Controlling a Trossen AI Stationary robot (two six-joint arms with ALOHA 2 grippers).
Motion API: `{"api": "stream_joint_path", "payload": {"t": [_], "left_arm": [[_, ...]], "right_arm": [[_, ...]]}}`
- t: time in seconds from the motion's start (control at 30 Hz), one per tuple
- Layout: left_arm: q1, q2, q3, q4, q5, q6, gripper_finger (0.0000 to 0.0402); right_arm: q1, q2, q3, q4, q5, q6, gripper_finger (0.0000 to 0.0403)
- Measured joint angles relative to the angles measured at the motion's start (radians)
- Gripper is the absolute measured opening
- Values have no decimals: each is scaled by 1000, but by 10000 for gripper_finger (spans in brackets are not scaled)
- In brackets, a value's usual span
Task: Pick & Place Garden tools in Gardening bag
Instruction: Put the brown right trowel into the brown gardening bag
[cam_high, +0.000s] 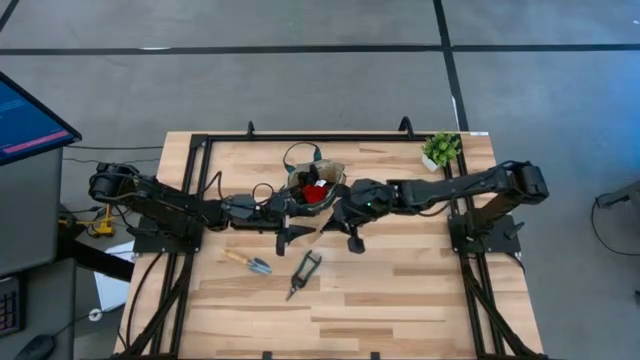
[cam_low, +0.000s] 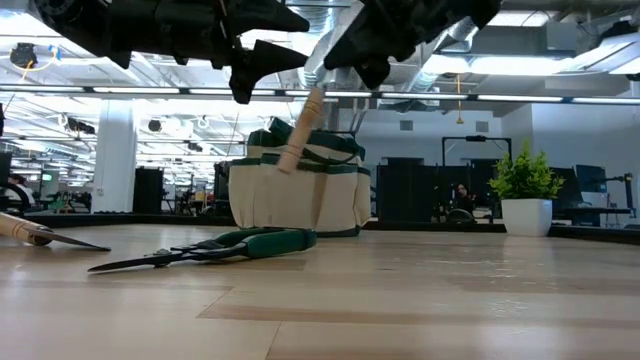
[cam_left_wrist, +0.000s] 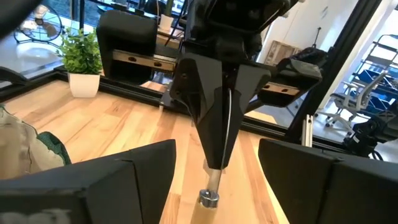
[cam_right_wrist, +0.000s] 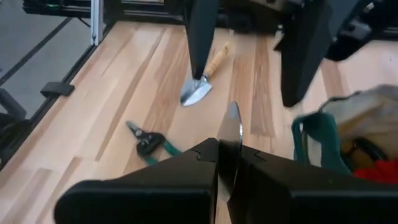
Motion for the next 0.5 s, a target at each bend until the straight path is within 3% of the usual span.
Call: {"api": "stream_joint_path", "payload": {"t": [0.5], "left_arm": [[1,0,0,-9,-32,0,214]], "right_arm": [[1,55,76,-11,-1,-80,0]]}}
